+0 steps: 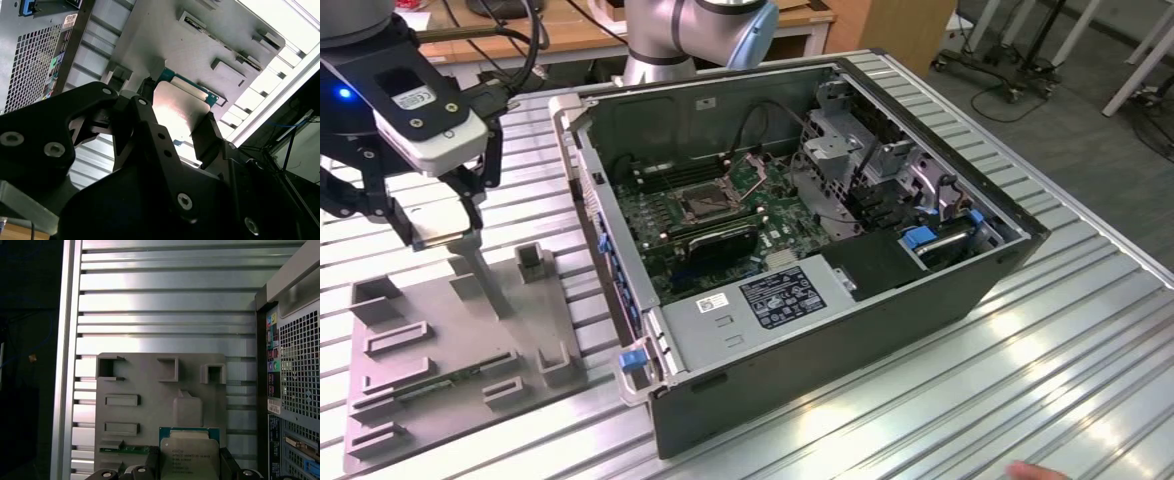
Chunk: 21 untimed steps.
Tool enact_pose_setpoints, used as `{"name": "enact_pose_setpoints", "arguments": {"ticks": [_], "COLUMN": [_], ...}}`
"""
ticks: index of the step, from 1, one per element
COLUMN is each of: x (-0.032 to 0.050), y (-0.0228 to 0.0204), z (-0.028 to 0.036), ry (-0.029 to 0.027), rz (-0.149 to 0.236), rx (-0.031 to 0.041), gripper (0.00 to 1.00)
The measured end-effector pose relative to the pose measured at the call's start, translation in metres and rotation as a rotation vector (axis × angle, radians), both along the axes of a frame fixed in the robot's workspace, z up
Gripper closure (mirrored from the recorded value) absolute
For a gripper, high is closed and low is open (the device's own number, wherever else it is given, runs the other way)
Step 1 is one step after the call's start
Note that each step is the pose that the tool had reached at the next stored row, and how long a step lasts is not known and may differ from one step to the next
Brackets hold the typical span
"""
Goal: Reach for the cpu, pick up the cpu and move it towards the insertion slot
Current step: 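Pick up the cpu and move it towards the insertion slot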
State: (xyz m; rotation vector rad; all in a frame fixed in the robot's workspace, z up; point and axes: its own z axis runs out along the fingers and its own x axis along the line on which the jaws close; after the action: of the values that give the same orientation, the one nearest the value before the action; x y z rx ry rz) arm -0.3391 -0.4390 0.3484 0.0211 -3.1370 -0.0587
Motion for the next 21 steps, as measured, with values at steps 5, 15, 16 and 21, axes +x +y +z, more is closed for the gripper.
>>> {"name": "enact_pose_setpoints", "arguments": {"ticks": [5,15,16,21], "x": [0.0013,0.0058,0.0058,0.0058], "y": [0.0000,0.0003,0.0003,0.0003], "z": [0.0000,-0.0002,-0.0001,0.0006], "ry": [0.0001,0.0000,0.0001,0.0000], "rz": [0.000,0.000,0.000,0.000], "rx": [0.0000,0.0000,-0.0001,-0.0001], "gripper": [0.45,0.45,0.45,0.45]}}
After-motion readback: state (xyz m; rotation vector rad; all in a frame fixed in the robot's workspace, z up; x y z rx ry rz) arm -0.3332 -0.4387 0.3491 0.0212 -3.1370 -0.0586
